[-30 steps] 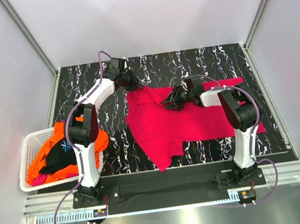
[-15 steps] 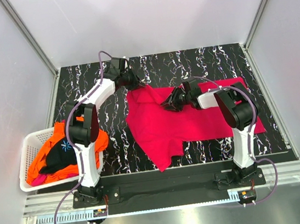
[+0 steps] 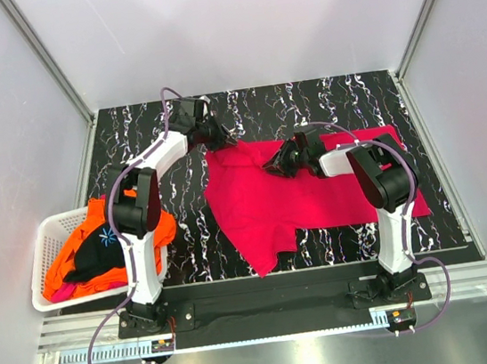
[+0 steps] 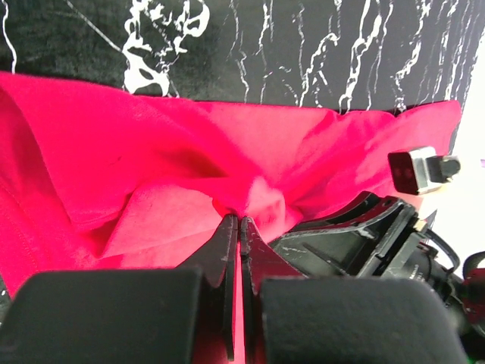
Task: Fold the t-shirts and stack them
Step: Fold the tshirt
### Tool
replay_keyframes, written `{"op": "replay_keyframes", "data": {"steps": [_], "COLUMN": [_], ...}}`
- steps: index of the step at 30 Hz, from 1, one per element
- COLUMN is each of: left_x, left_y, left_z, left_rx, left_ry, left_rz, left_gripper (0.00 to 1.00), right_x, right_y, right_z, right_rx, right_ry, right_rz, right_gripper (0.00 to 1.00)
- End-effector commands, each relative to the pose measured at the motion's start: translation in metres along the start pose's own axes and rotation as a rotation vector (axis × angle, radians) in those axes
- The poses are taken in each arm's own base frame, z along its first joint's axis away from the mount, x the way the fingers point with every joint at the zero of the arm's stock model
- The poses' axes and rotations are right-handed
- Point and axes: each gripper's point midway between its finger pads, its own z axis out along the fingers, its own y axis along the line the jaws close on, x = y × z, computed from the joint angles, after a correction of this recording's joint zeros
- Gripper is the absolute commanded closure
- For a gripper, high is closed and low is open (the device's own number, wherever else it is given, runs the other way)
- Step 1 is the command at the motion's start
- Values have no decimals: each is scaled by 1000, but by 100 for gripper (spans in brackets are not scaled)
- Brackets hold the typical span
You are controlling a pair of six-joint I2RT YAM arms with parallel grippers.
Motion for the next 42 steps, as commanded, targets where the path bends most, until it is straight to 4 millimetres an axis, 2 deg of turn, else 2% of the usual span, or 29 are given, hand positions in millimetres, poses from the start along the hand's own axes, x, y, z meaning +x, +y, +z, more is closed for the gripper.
{"op": "replay_keyframes", "data": {"steps": [1,7,11,16,19,20,25,29,30,35,37,42], "left_x": [-13,-9,-9,-7,-2,-3,15,28,36,50,60,82], "left_y": [-19,-17,-17,-18,-16,-17,-9,-11,-5,-2,3,11], "left_z": [-14,-13,-13,-16,-18,-21,-26,-37,-38,-54,-57,-61], "left_rx": [65,65,66,70,65,66,52,58,46,38,27,14], "left_ry": [-45,-38,-38,-35,-27,-31,2,17,31,48,72,115], "left_rz": [24,21,21,27,35,38,36,51,44,49,34,18], "left_gripper": [100,100,100,100,100,100,100,100,100,100,100,100], "right_x": [-14,-14,-19,-16,-6,-4,10,17,17,16,16,17], "right_y": [12,16,20,25,29,33,46,42,41,32,25,22], "right_z": [2,13,16,14,5,2,-21,-35,-39,-47,-47,-48], "right_rx": [-11,-25,-20,-29,-11,-14,-47,-17,-24,-59,-78,-127], "right_ry": [-69,-56,-70,-43,24,39,119,185,211,320,369,479], "right_rz": [-28,-19,-27,-20,-23,-30,-77,-67,-61,-67,-62,-58], "right_gripper": [66,67,75,81,99,100,100,100,100,100,100,100]}}
